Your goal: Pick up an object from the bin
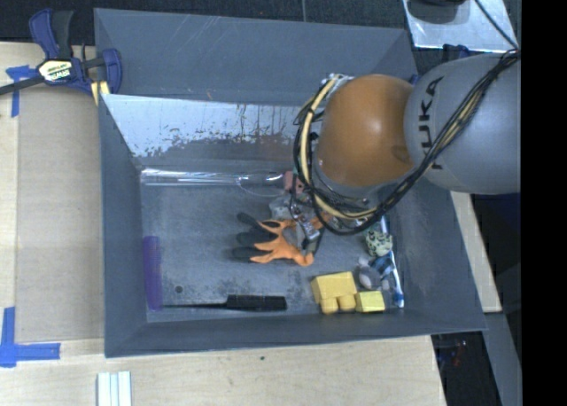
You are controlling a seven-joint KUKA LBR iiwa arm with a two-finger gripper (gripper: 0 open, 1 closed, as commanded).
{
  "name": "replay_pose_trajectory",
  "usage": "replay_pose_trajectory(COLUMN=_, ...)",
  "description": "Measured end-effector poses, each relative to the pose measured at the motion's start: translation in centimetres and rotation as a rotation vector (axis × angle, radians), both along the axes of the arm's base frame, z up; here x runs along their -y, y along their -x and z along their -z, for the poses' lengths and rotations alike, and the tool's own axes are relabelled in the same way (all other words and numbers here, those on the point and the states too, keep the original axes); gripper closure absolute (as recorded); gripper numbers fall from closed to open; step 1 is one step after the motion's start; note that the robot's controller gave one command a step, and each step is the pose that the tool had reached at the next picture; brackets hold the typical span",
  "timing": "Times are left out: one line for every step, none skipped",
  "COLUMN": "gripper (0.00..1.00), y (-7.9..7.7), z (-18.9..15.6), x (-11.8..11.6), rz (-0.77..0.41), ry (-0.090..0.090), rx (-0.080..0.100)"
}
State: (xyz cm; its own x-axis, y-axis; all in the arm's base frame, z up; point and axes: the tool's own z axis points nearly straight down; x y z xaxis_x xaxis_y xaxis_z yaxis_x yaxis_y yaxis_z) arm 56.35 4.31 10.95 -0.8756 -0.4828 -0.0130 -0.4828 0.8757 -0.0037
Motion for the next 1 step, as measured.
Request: replay_pose_trajectory(gripper=1.00, y=-0.25, z=-5.12, x=0.00, rz=0.001, ry=0.000, rx=0.009)
